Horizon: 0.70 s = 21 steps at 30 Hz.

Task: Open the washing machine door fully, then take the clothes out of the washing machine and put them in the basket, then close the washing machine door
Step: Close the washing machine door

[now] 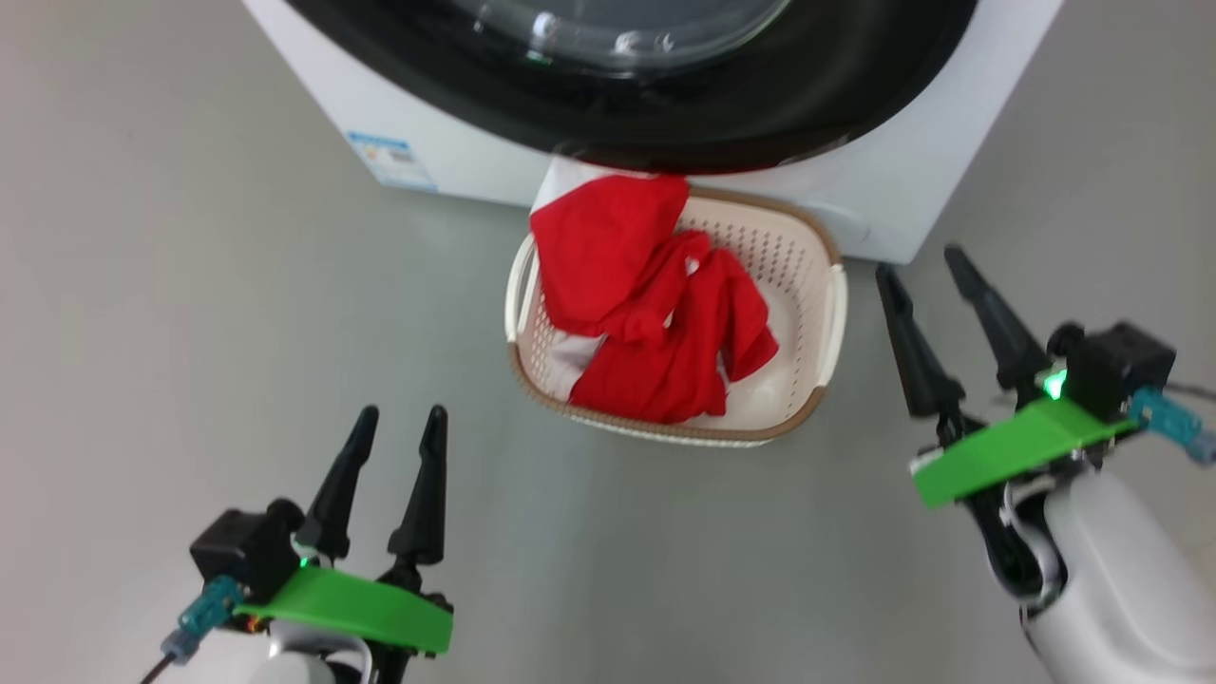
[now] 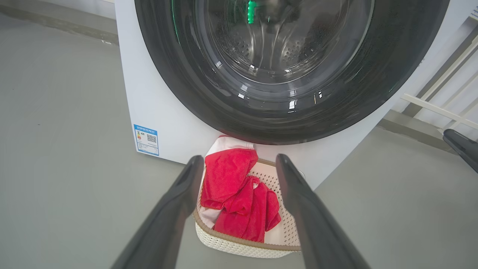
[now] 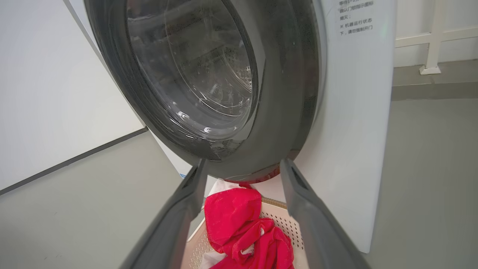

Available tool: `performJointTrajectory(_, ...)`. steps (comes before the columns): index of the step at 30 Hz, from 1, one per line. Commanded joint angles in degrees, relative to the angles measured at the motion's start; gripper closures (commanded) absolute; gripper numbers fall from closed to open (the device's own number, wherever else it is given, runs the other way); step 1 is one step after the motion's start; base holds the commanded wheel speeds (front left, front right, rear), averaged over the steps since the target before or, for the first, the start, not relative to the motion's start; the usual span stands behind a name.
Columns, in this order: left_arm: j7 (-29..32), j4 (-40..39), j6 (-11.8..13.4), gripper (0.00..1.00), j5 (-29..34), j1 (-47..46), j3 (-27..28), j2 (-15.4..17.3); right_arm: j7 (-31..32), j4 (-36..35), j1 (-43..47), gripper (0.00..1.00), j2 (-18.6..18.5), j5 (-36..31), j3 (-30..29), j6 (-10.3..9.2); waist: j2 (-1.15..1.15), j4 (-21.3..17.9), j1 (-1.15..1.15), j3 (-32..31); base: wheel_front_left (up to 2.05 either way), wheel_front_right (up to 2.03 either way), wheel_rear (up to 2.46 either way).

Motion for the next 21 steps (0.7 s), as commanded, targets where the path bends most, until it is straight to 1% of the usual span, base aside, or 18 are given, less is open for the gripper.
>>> performJointTrajectory(1, -0.3, -0.9, -0.3, 0.00, 0.7, 1.3, 2.3, 1.4, -0.3, -1.9, 2.3, 0.00, 0.7, 0.6, 0.6, -0.05, 0.00, -3.0, 0.00, -3.7, 0.00, 0.00, 0.00)
performJointTrajectory(11, -0.3, -1.5, -0.3, 0.00, 2.4, 5.8, 3.2, 2.8, -0.3, -4.0, 13.2, 0.00, 2.2, 0.8, -2.6, -0.05, 0.00, -7.0, 0.00, -9.8, 0.00, 0.00, 0.00)
performJointTrajectory(17, -0.3, -1.8, -0.3, 0.00, 2.1, 7.6, 2.6, 3.9, -0.3, -4.5, 17.7, 0.00, 1.7, 1.3, -3.7, -0.05, 0.00, -8.6, 0.00, -12.2, 0.00, 0.00, 0.00)
performJointTrajectory(21, -0.3, -1.8, -0.3, 0.00, 2.4, 9.1, 2.7, 4.5, -0.3, -5.2, 20.9, 0.00, 1.7, 1.3, -5.5, -0.05, 0.00, -9.7, 0.00, -13.9, 0.00, 0.00, 0.00)
